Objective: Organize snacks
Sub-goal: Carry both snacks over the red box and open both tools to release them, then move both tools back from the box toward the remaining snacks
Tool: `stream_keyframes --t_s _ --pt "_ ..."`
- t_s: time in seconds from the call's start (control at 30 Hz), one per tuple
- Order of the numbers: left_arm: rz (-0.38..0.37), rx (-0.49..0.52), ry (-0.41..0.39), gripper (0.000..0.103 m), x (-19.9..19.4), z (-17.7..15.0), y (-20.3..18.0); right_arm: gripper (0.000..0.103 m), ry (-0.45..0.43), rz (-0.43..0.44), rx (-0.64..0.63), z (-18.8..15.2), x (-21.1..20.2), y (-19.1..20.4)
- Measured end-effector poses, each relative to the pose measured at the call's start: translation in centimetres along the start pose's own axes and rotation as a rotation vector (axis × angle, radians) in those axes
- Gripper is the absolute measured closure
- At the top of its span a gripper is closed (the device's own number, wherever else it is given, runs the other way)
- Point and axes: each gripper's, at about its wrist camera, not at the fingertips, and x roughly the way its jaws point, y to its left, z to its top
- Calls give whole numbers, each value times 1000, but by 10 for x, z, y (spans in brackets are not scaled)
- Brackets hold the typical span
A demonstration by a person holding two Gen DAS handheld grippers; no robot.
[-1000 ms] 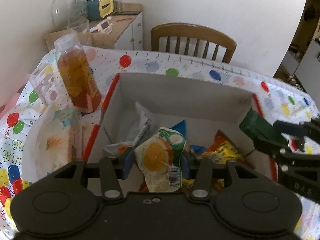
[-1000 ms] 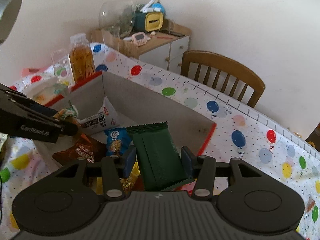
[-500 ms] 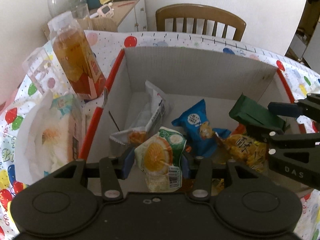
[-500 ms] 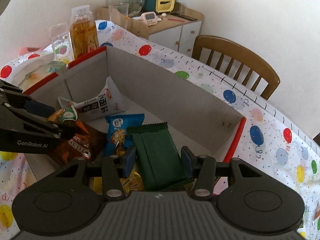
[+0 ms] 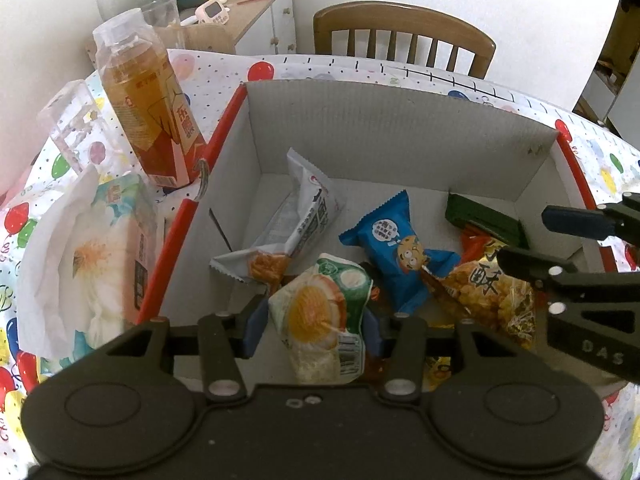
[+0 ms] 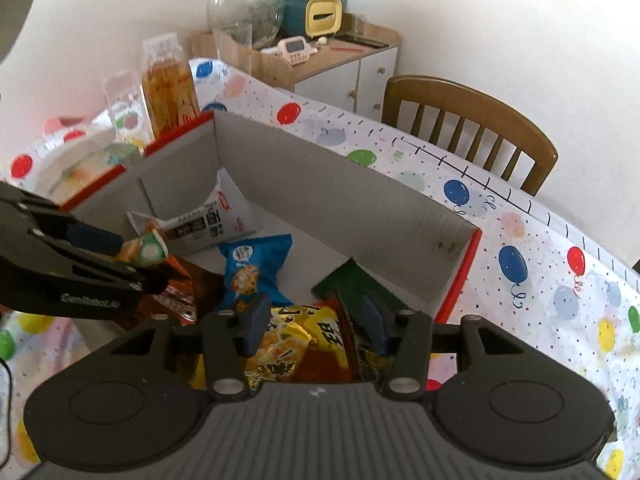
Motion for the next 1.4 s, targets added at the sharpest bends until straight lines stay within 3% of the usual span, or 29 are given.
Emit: stream_keyframes --t_s 0.37,0.63,0.73,0.9,0.97,1.03,1.4 --pt "-31 0 -70 36 -29 -2 -7 37 -74 25 69 -7 -47 -13" --pt "-71 29 -137 31 -59 -1 -28 36 -130 48 151 -26 -92 -37" --pt "-96 49 -159 27 -67 -1 -42 28 -151 48 192 -37 -109 -51" --pt "-140 87 -190 26 -79 -3 -68 27 -187 27 251 -57 -138 -76" --pt "-160 105 -202 24 -84 -4 -80 19 -198 16 277 -64 -148 -86" --pt "-184 120 -216 18 -89 -4 -92 19 -214 -3 305 -73 -159 -97" --pt "-273 201 -257 11 -103 -15 -159 15 -243 -95 421 -120 -194 -147"
